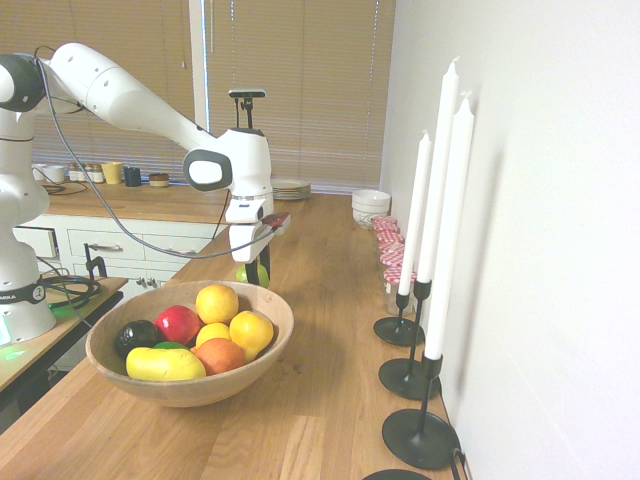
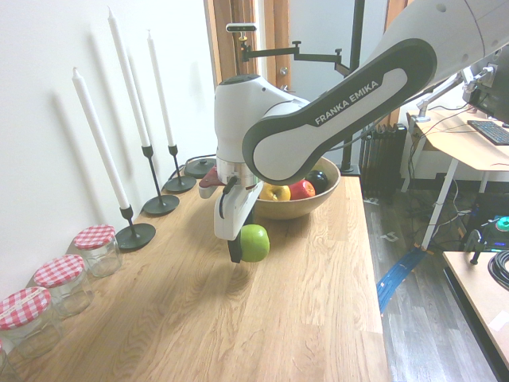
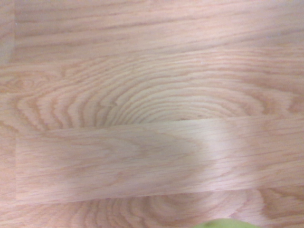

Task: Take green apple out of the basket

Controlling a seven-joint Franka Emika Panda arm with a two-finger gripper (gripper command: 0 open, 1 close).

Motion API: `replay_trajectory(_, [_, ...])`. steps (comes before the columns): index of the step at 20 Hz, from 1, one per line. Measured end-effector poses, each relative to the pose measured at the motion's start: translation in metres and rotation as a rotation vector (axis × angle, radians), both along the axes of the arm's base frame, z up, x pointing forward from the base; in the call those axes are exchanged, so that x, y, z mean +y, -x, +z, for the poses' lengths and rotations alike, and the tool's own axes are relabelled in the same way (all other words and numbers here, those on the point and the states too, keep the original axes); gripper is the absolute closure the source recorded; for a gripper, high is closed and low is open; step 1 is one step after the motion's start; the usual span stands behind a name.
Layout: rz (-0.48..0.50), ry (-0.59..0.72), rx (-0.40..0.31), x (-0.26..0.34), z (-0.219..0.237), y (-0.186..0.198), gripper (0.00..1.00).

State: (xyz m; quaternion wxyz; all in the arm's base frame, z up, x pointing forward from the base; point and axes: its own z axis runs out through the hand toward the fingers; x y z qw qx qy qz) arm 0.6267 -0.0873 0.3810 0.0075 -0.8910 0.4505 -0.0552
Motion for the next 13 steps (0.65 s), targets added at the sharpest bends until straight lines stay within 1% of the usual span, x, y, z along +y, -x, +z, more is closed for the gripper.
replay_trajectory(13, [-0.013,-0.012,0.003,-0.0025,-0.0013,0.0006,0.00])
